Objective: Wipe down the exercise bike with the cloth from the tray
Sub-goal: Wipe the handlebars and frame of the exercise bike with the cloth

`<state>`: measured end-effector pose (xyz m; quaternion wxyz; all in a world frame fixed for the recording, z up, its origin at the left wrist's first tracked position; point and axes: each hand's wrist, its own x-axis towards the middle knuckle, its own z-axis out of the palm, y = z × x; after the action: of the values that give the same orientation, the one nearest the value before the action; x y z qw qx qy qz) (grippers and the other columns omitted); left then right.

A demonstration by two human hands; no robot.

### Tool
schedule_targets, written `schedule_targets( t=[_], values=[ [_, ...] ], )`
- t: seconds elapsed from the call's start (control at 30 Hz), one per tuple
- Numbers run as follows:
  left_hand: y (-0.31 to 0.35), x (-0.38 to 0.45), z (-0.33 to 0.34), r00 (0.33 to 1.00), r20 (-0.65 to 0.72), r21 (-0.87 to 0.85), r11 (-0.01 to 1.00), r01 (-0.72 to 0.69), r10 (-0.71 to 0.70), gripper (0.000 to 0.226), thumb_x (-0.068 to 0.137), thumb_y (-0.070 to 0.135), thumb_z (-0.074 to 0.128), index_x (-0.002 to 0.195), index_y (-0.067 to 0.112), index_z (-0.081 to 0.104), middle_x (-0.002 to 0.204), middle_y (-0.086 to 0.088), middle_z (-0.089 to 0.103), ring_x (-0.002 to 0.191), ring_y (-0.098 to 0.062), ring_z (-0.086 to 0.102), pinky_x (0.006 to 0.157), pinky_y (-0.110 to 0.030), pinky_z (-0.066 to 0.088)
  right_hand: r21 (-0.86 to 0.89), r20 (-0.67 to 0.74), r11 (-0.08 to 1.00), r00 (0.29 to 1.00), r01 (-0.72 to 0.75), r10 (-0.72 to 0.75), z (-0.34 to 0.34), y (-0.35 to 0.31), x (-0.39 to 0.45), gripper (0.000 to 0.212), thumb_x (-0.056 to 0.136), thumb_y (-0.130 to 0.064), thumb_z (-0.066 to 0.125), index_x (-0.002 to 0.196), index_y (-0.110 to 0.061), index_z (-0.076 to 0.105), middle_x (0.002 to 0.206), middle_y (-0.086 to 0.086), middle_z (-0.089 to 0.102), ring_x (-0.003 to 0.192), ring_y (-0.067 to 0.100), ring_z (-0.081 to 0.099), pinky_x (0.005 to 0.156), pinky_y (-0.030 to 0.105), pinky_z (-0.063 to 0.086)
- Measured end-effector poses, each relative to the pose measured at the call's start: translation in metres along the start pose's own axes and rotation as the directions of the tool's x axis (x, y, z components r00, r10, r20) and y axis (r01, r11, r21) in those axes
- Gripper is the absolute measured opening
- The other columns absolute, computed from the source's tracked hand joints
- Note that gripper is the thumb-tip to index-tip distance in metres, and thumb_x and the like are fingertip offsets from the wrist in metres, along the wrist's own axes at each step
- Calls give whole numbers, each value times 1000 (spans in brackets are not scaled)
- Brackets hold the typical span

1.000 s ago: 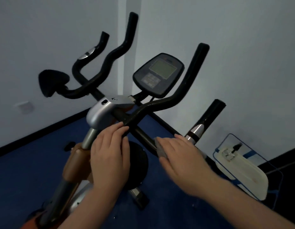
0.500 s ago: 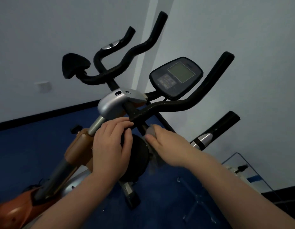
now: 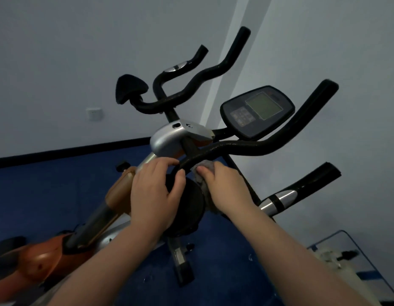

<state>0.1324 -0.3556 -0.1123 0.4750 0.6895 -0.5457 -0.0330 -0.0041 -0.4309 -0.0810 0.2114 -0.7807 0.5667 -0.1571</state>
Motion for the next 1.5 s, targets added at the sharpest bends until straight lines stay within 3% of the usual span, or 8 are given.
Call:
schedule_targets(
  t=[0.2, 0.3, 0.43, 0.57, 0.77, 1.07, 1.23, 1.5],
  values=[
    [-2, 0, 0, 999, 24, -52, 998, 36, -35, 31, 88, 47, 42, 108, 28, 56, 98, 17, 55, 89, 2, 44, 80, -25, 37, 174, -387, 982, 922, 77, -4, -39, 1, -7, 40, 77, -45, 72, 100, -32, 42, 81, -16, 64, 75, -4, 60, 56, 7, 42],
    [-3, -1, 2, 998, 30, -123, 990, 67, -63, 32, 87, 49, 43, 110, 30, 54, 101, 18, 55, 93, 2, 49, 82, -26, 41, 15, -472, 964, 852, 264, -226, -56, -12, 1, 38, 72, -39, 77, 93, -34, 46, 79, -17, 62, 76, -4, 59, 60, 7, 46],
    [-4, -1, 1, 991, 65, -270, 954, 129, -116, 30, 84, 52, 47, 110, 37, 49, 101, 21, 54, 96, 3, 50, 85, -35, 49, -212, -178, 836, 822, 506, -542, -50, -25, 19, 37, 70, -19, 81, 104, -16, 67, 109, -2, 63, 103, 12, 56, 89, 25, 46],
    [-8, -2, 3, 987, 107, -311, 939, 147, -119, 23, 83, 54, 47, 103, 42, 46, 97, 20, 56, 95, 1, 55, 81, -36, 52, -326, 58, 696, 748, 640, -661, -37, -18, 24, 31, 79, -17, 72, 110, -12, 69, 115, 3, 65, 104, 24, 56, 93, 34, 44],
    [-8, -4, 3, 981, 107, -346, 919, 187, -159, 23, 82, 55, 50, 101, 43, 49, 96, 21, 56, 96, 2, 56, 77, -30, 53, -393, 60, 665, 740, 635, -670, -61, -14, 32, 24, 81, -2, 68, 104, -7, 70, 107, 6, 67, 93, 28, 57, 79, 36, 51],
    [-11, -6, 5, 928, 161, -413, 832, 371, -335, 39, 70, 69, 56, 100, 44, 51, 99, 28, 59, 95, 9, 56, 73, -16, 43, -302, 234, 584, 652, 754, -721, -45, -21, 28, 26, 83, -10, 67, 109, -10, 70, 116, 9, 64, 99, 28, 55, 86, 38, 48],
    [-10, -6, 4, 919, 146, -360, 846, 393, -365, 37, 70, 70, 54, 95, 44, 57, 94, 27, 63, 92, 8, 59, 77, -27, 52, -260, 61, 676, 710, 690, -701, -53, -15, 38, 26, 82, -17, 69, 106, -8, 70, 107, 8, 64, 95, 25, 54, 84, 35, 47],
    [-6, -9, 2, 908, 153, -380, 825, 419, -391, 40, 68, 70, 58, 96, 42, 60, 96, 23, 65, 94, 7, 59, 81, -34, 54, -266, 205, 644, 694, 718, -690, -44, -11, 45, 38, 88, -35, 61, 125, -24, 61, 116, -2, 56, 115, 18, 47, 100, 34, 35]
  ],
)
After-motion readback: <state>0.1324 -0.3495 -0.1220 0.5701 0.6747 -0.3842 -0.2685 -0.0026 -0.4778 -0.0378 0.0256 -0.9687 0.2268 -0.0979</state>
